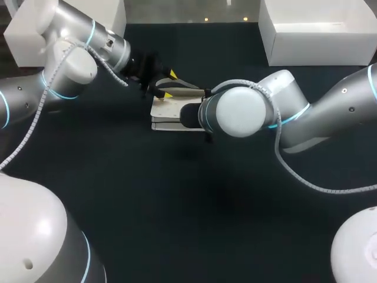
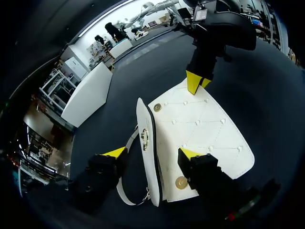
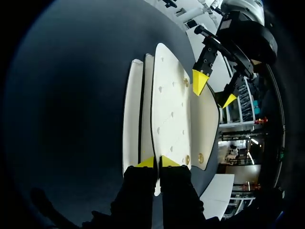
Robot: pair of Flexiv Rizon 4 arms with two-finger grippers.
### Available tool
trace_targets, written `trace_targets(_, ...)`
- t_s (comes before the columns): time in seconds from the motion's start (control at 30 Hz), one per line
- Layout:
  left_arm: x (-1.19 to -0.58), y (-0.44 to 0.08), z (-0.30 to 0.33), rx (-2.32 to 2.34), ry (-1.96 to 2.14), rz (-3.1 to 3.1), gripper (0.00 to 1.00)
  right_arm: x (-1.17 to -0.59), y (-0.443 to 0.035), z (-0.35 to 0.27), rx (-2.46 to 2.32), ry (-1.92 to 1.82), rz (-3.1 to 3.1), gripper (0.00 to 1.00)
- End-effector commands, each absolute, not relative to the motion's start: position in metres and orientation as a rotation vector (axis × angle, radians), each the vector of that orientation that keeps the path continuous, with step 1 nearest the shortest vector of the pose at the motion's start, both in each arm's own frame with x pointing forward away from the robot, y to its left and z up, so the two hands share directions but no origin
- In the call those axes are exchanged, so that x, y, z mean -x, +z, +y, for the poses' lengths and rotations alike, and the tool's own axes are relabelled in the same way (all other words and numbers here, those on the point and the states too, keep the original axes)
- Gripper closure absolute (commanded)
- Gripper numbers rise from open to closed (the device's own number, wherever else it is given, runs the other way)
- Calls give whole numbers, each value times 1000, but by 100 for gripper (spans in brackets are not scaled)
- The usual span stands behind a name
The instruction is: Pick up the bag, open it, inspect its contents, close it, and place it on the opposite side
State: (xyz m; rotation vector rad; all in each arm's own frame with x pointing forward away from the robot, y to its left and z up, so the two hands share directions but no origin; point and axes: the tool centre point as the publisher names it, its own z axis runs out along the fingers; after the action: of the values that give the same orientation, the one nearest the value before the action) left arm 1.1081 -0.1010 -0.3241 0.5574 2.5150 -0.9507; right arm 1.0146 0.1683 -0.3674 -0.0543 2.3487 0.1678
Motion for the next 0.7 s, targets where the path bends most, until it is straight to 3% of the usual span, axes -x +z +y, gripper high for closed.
trace_targets(0.03, -1110, -333, -108, -480, -943, 2451, 0, -1014, -369, 168, 54, 171, 2344, 100)
trace_targets(0.13, -1120, -337, -112, -446, -979, 2468, 1, -1014, -369, 168, 54, 171, 2344, 100)
trace_targets(0.3, -1133, -343, -117, -407, -1008, 2492, 20, -1014, -369, 168, 54, 171, 2344, 100)
trace_targets(0.7, -1150, -358, -123, -342, -1028, 2563, 26, -1014, -369, 168, 54, 171, 2344, 100)
